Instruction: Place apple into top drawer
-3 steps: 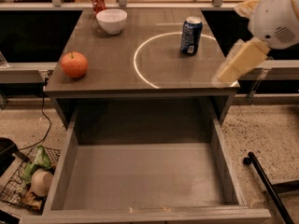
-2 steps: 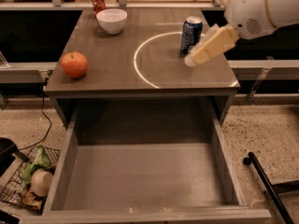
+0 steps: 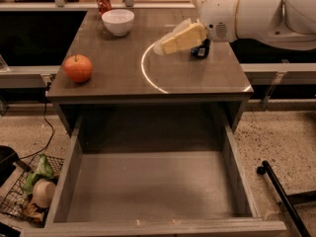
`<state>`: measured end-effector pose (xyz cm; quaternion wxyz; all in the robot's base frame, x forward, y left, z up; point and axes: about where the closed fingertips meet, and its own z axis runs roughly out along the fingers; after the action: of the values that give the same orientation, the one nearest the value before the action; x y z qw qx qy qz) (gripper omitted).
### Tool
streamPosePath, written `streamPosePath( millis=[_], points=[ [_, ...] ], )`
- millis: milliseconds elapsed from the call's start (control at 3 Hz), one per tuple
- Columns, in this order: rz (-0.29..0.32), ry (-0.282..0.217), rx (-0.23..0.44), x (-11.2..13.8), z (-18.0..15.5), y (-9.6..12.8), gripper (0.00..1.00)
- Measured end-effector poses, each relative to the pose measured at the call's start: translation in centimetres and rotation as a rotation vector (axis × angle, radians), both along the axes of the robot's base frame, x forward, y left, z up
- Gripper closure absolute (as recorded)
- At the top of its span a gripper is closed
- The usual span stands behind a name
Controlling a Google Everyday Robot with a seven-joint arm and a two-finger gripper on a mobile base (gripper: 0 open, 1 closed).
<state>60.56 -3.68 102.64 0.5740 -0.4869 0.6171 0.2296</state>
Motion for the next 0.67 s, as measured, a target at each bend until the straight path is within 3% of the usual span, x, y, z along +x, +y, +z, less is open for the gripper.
streamPosePath(
  millis=[333, 667],
  points=[
    [0.0, 0.0, 0.0, 0.0, 0.0, 0.0, 0.0],
    [0.028, -0.011, -0.014, 0.6, -1.7, 2.4, 0.0]
  ],
)
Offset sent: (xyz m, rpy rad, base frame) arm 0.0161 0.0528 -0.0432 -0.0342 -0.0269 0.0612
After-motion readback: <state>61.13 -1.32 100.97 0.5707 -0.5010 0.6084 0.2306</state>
